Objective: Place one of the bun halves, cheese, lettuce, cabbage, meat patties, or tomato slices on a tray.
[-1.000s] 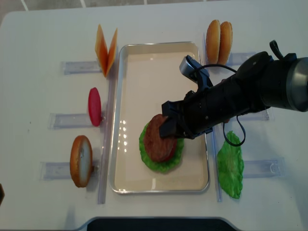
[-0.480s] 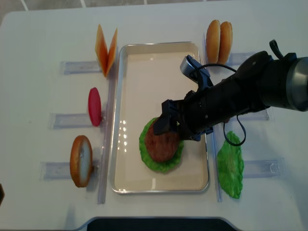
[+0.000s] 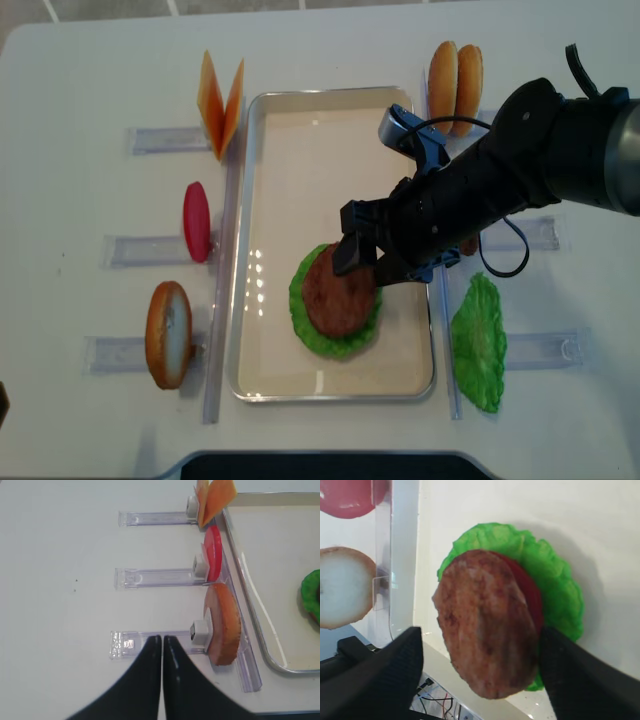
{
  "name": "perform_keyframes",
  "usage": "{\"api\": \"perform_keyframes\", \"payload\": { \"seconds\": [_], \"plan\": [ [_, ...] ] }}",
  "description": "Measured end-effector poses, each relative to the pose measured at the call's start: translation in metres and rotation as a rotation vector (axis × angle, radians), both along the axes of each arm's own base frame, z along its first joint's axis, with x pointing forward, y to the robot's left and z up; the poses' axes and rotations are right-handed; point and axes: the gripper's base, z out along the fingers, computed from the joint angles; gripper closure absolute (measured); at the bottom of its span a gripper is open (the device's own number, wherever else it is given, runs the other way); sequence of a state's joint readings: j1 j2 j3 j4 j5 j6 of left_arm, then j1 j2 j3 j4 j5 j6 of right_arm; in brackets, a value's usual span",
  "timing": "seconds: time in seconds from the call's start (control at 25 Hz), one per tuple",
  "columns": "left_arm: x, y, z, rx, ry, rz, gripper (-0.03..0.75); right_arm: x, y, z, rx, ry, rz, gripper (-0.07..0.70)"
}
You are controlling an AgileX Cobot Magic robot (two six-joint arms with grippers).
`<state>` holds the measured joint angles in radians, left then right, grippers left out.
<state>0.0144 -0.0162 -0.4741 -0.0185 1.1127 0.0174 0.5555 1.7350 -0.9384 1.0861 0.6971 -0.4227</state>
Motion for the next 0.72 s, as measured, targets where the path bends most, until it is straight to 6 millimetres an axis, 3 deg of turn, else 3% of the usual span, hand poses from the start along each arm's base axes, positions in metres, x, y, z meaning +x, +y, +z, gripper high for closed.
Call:
{"api": "perform_keyframes", "payload": {
  "seconds": [0.72],
  "plan": [
    [0.0, 0.0, 0.0, 0.0, 0.0, 0.0, 0.716, -0.001, -0.023, 0.063, -0.231, -0.099, -0.035, 0.136]
  ]
}}
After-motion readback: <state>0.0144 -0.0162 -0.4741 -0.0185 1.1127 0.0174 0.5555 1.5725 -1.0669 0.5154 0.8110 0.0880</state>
